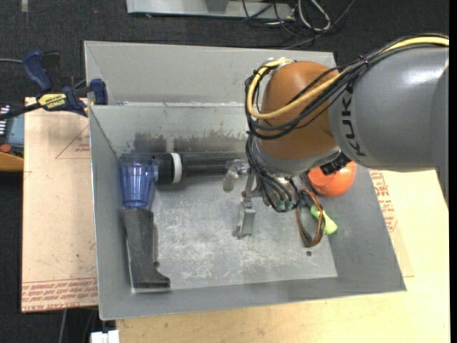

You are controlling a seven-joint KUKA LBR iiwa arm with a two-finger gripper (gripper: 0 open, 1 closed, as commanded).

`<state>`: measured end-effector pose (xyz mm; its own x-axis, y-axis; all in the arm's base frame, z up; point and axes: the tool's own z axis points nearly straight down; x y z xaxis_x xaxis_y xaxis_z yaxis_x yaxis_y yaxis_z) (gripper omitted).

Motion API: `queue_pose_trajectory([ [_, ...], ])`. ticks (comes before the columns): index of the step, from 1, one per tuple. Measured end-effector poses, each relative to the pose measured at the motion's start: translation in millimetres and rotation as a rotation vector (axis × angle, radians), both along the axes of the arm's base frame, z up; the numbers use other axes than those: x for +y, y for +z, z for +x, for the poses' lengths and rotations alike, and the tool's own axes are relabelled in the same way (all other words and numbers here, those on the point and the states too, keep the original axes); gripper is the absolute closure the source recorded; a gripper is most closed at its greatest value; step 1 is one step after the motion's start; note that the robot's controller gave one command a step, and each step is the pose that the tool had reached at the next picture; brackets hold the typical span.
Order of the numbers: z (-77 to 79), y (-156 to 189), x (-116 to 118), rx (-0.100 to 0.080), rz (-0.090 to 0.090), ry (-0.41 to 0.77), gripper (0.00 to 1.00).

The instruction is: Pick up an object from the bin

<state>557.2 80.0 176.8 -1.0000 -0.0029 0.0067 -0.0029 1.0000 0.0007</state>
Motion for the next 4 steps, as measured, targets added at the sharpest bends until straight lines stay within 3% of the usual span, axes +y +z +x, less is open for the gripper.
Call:
queue_pose_trajectory([
  [1,1.9,4,-1,-0.008,0.001,-0.003,0.00],
  [2,73.4,-59,35,-0.006,0.001,-0.279,0.00],
  [3,71.3,-16,-8,-0.015,0.001,0.075,0.00],
  [4,85.1,-68,1,-0.008,0.002,-0.248,0.00],
])
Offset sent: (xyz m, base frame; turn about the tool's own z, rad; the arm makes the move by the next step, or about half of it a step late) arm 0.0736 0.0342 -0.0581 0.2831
